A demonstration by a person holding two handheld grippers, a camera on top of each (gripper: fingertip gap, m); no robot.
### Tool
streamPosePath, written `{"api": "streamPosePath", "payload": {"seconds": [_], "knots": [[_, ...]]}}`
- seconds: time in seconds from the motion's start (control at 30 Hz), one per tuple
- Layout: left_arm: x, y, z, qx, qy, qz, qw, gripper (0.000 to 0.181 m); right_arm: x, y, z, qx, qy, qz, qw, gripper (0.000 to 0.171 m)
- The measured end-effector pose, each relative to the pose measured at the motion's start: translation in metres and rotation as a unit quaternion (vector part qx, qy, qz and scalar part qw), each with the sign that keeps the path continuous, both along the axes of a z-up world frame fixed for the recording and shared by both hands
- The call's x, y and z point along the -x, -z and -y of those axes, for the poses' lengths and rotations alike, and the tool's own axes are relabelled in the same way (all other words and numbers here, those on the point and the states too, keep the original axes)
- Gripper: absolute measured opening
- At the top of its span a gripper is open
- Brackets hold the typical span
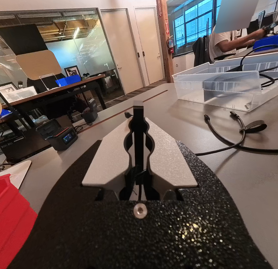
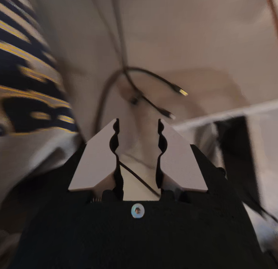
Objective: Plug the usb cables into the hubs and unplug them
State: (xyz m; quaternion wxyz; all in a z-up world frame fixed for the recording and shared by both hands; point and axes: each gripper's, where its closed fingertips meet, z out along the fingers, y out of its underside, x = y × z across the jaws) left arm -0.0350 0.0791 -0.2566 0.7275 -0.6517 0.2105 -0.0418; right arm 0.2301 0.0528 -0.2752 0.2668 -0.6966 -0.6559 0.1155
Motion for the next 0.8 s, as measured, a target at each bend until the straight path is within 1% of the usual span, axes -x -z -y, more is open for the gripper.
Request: {"api": "streamPosePath", "payload": {"seconds": [0.03,0.07,0.1,0.17,0.23,0.27,0.33,0.37,0.4,0.47,0.5,0.53,0.6,0.7,0.8], "knots": [[-0.001,0.000,0.000,0.001,0.002,0.000,1.000,0.008,0.018,0.006,0.019,0.041,-0.029,-0.036,0.998,0.045],[-0.002,0.001,0.000,0.003,0.004,-0.001,1.000,0.008,0.030,0.016,0.032,0.075,-0.040,-0.054,0.995,0.043],[-0.002,0.001,0.000,0.004,0.005,-0.003,1.000,0.008,0.038,0.030,0.040,0.102,-0.037,-0.054,0.993,0.045],[-0.004,0.001,0.000,0.003,0.007,-0.006,1.000,0.008,0.046,0.060,0.041,0.119,-0.007,-0.039,0.992,0.046],[-0.004,0.001,0.001,0.003,0.009,-0.007,1.000,0.008,0.061,0.076,0.049,0.146,0.005,-0.062,0.987,0.045],[-0.004,0.001,0.001,0.003,0.009,-0.007,1.000,0.008,0.068,0.083,0.049,0.143,0.017,-0.069,0.987,0.044],[-0.005,0.002,0.000,0.004,0.010,-0.007,1.000,0.008,0.072,0.097,0.048,0.119,0.030,-0.054,0.991,0.041],[-0.005,0.002,0.000,0.004,0.011,-0.007,1.000,0.008,0.073,0.099,0.044,0.095,0.039,-0.052,0.993,0.034],[-0.005,0.002,0.000,0.005,0.011,-0.007,1.000,0.008,0.073,0.100,0.042,0.082,0.044,-0.051,0.994,0.032],[-0.006,0.002,0.000,0.005,0.013,-0.007,1.000,0.008,0.074,0.100,0.043,0.089,0.056,-0.054,0.993,0.026],[-0.007,0.002,0.000,0.007,0.015,-0.007,1.000,0.008,0.073,0.100,0.042,0.088,0.058,-0.055,0.993,0.010],[-0.008,0.003,0.000,0.008,0.017,-0.007,1.000,0.008,0.071,0.101,0.044,0.089,0.052,-0.050,0.993,0.004],[-0.010,0.003,0.001,0.009,0.021,-0.009,1.000,0.008,0.065,0.101,0.051,0.096,0.026,-0.025,0.995,0.003],[-0.011,0.003,0.001,0.007,0.021,-0.012,1.000,0.008,0.049,0.097,0.066,0.133,-0.024,0.006,0.991,0.002],[-0.009,0.001,0.002,0.003,0.019,-0.008,1.000,0.008,0.037,0.074,0.088,0.192,-0.090,-0.006,0.977,0.002]]}}
